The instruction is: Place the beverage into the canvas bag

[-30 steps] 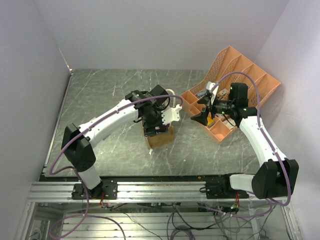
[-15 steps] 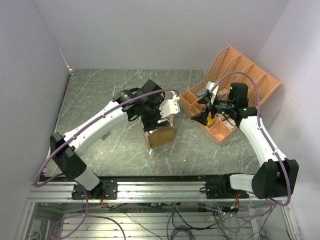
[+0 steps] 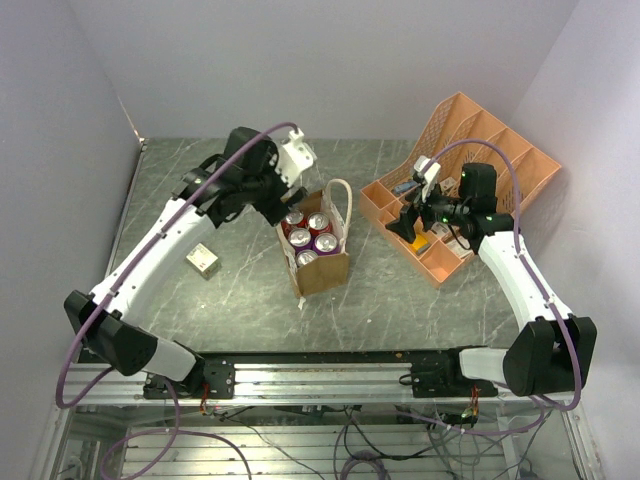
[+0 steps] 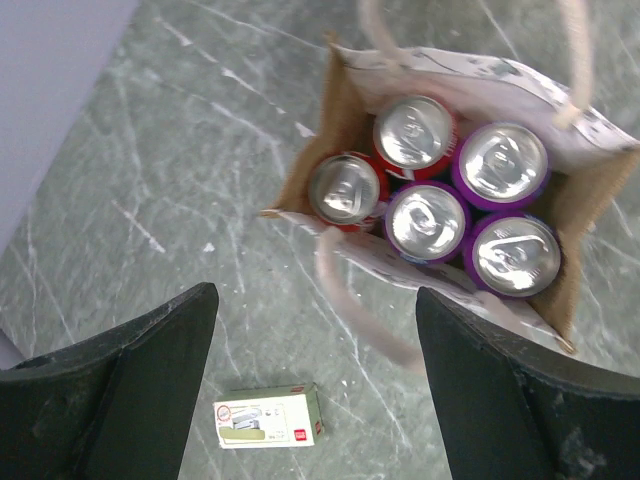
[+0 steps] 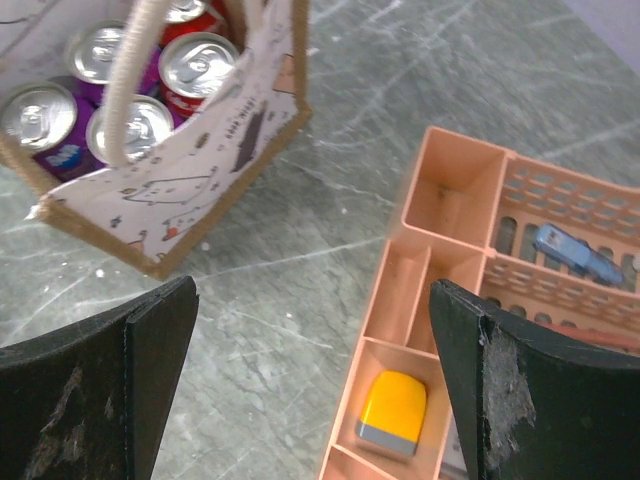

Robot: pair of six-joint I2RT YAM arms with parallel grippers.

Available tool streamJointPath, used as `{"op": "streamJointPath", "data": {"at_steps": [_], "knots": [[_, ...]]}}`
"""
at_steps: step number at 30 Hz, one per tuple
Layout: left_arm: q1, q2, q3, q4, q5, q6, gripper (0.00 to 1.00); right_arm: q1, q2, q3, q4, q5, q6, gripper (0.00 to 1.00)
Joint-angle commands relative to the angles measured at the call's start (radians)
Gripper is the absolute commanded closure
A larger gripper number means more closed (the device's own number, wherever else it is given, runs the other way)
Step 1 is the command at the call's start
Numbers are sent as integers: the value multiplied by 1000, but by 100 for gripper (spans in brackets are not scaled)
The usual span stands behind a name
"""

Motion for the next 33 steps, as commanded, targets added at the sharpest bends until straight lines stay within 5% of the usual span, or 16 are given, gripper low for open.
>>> {"op": "streamJointPath", "data": {"at_steps": [1,14,19,27,33], "knots": [[86,-59,-44,106,-18,-98,9,-11,19,18,49,116,61,0],[362,-197,-200,251,40,-259,3,-49,16,22,80,208,136,0],[453,-289,-307,344,-19,-332,3,-61,20,57,66,372,178,0],[492,-439,-470,486,-165,-339,3,-62,-13,119,99,662,315,0],[493,-496,-529,502,-162,-260,3,-62,-15,249,6,732,407,0]]}}
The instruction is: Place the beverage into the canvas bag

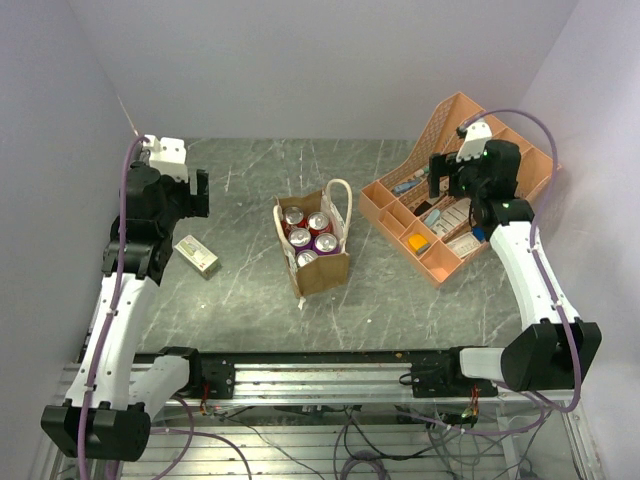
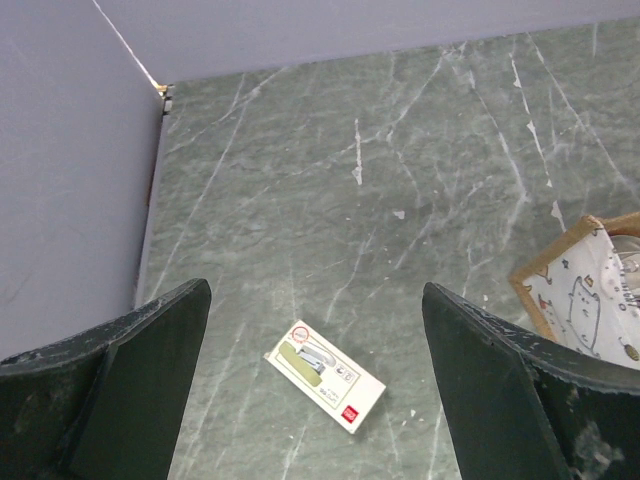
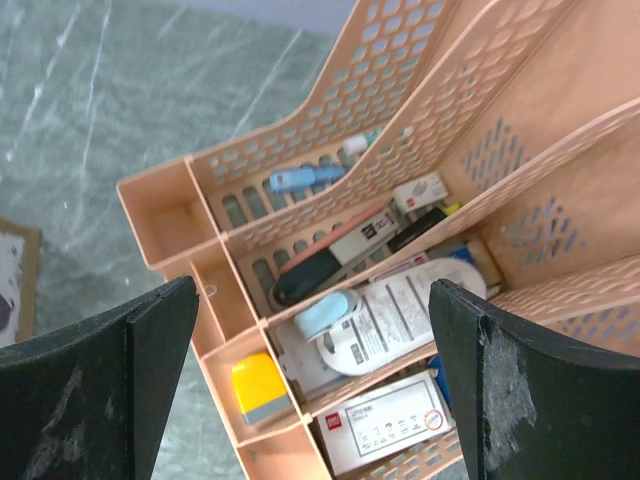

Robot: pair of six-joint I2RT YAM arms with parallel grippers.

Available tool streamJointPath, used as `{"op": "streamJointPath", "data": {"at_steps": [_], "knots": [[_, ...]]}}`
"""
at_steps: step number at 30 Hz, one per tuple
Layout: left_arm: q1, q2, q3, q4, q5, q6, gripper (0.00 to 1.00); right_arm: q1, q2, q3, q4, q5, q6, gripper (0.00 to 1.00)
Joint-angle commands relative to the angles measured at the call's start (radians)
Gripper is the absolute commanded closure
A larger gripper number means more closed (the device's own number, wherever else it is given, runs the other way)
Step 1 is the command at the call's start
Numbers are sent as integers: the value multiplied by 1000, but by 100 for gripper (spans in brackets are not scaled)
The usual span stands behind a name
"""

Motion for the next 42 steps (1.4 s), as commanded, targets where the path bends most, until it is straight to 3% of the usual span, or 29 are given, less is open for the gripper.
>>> {"op": "streamJointPath", "data": {"at_steps": [1,4,9,19,32,42], "knots": [[11,-37,-23,72,-20,49,3,-7,-33,116,-64,70,71,0],[11,-65,-19,58,-1,36,3,-7,-53,149,-106,60,33,0],[11,-140,-85,171,13,20,3,-7,-111,142,-115,80,-47,0],[11,-150,-53,215,26,-57,3,-7,-267,-66,24,-3,-16,0],[78,-208,-63,123,230,-61,3,-7,-347,-104,54,36,35,0],[114,-226,-62,80,223,-48,3,-7,-321,-68,0,16,38,0]]}}
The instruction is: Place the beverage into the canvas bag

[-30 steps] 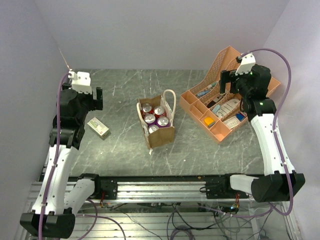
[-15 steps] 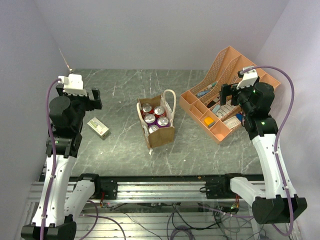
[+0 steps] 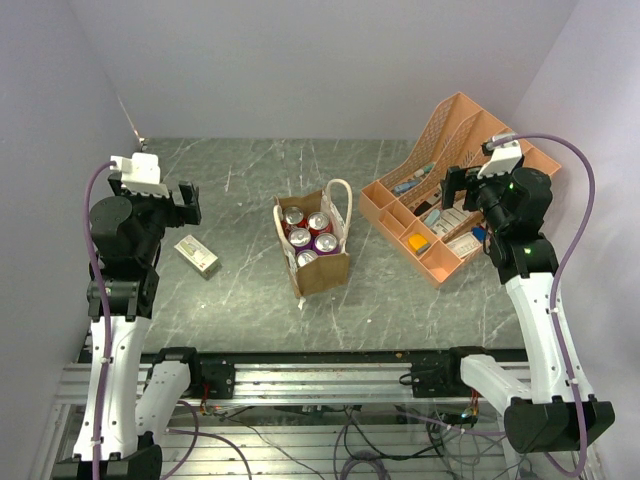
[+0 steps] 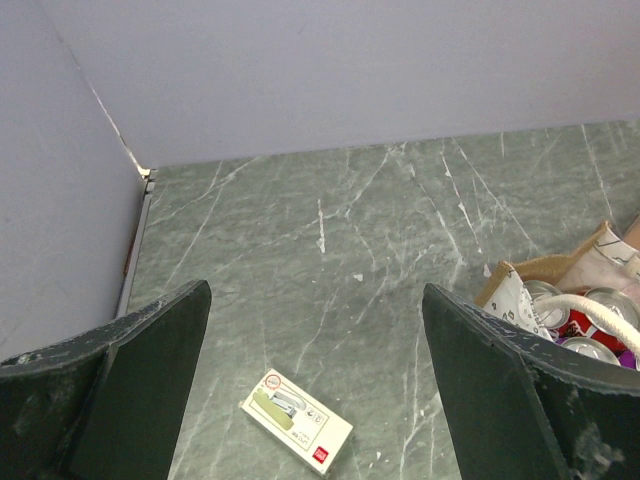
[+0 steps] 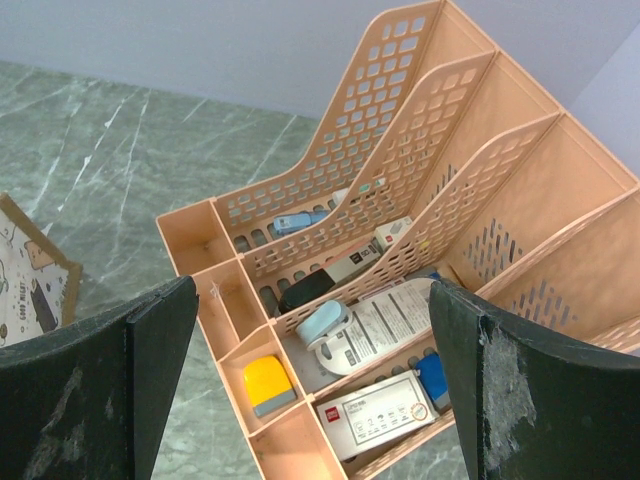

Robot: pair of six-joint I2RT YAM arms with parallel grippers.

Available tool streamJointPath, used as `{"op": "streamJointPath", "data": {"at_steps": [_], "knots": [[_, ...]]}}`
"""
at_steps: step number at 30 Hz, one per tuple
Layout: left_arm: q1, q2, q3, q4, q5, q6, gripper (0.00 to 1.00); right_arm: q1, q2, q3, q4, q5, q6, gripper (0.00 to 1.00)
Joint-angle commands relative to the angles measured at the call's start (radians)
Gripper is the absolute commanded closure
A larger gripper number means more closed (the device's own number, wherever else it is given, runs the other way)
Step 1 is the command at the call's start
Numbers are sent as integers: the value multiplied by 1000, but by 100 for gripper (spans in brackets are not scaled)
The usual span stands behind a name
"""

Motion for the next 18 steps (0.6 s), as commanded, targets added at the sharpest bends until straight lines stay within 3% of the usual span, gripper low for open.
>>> {"op": "streamJointPath", "data": {"at_steps": [1,18], "knots": [[17,-8,19,-8,31,5,3,-4,3,27,-20,-17,-2,0],[18,-16,9,-5,-73,9,3,-5,-16,-30,2,-61,-53,0]]}}
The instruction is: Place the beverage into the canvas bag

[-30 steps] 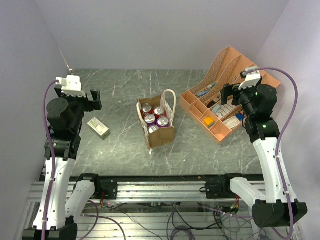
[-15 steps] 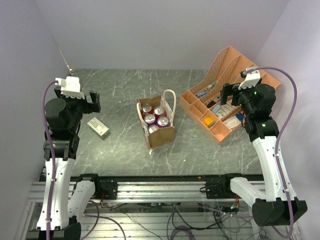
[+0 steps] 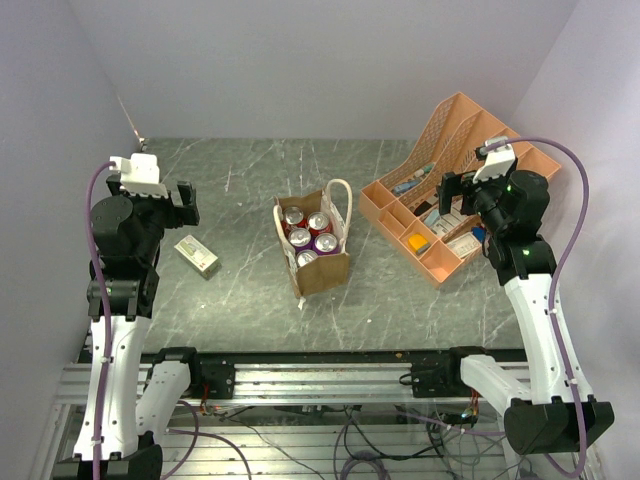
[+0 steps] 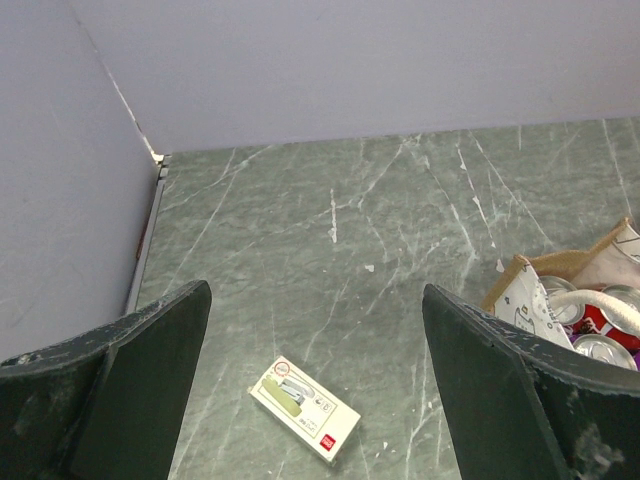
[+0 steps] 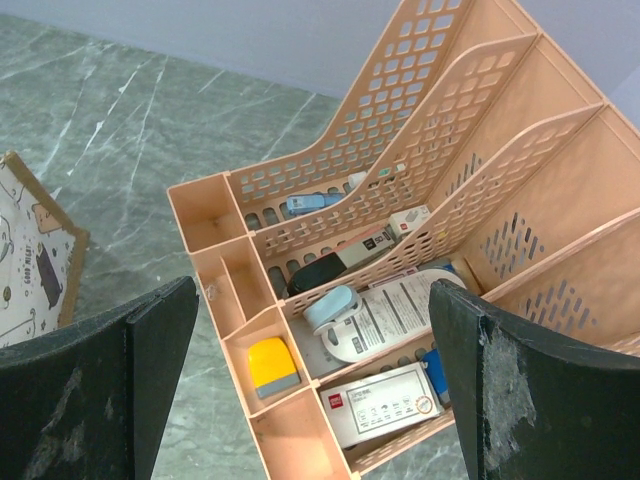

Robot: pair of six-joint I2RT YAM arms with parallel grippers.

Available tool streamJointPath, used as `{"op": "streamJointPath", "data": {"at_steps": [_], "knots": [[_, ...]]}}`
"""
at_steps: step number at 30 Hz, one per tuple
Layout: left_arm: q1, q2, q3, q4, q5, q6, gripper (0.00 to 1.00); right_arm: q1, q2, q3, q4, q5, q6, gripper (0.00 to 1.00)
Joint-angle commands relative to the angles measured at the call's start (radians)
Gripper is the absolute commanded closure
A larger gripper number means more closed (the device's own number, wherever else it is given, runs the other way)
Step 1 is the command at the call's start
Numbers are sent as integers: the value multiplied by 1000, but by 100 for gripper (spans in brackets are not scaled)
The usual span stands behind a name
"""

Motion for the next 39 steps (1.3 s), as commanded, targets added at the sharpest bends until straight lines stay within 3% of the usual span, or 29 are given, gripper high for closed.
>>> {"op": "streamJointPath", "data": {"at_steps": [1,39], "knots": [[13,-16,8,18,-36,10,3,-5,-17,-13,25,-9,-15,0],[12,-18,3,8,-11,36,3,-6,-35,-29,37,7,-29,0]]}}
